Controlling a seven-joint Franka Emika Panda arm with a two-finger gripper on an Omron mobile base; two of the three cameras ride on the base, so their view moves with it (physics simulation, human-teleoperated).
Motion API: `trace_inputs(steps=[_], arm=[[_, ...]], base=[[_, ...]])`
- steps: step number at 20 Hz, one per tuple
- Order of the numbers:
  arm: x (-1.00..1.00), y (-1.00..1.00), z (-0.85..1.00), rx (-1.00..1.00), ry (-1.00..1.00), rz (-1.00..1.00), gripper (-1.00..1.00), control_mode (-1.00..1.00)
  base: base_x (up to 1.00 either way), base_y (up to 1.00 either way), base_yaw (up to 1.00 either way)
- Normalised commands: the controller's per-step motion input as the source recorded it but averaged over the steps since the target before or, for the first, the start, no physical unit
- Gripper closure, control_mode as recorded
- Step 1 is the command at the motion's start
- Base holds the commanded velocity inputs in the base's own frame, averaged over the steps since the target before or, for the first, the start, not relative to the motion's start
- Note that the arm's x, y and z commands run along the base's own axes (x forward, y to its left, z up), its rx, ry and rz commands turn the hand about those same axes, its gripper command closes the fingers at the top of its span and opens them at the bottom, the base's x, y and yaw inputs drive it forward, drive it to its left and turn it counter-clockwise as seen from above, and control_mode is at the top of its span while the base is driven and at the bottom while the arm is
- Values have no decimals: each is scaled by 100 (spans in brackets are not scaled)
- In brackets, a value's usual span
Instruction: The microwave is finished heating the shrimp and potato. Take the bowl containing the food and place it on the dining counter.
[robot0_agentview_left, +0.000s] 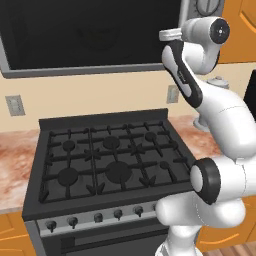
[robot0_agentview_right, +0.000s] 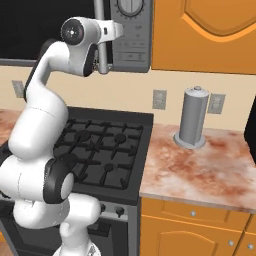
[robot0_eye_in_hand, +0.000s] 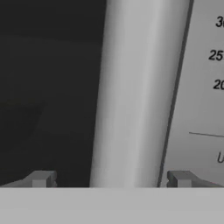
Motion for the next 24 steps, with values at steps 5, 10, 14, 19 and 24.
trace_inputs(steps=[5, 10, 14, 19, 24], arm=[[44, 0, 0, 0, 10, 0, -100, -100], [6, -10, -2, 0, 1, -10, -100, -100], [9, -1, 0, 0, 0, 0, -100, -100], [35, 0, -8, 0, 0, 0, -100, -100], [23, 0, -1, 0, 0, 0, 100, -100]], base=[[0, 0, 0], [0, 0, 0], [0, 0, 0], [0, 0, 0], [0, 0, 0]])
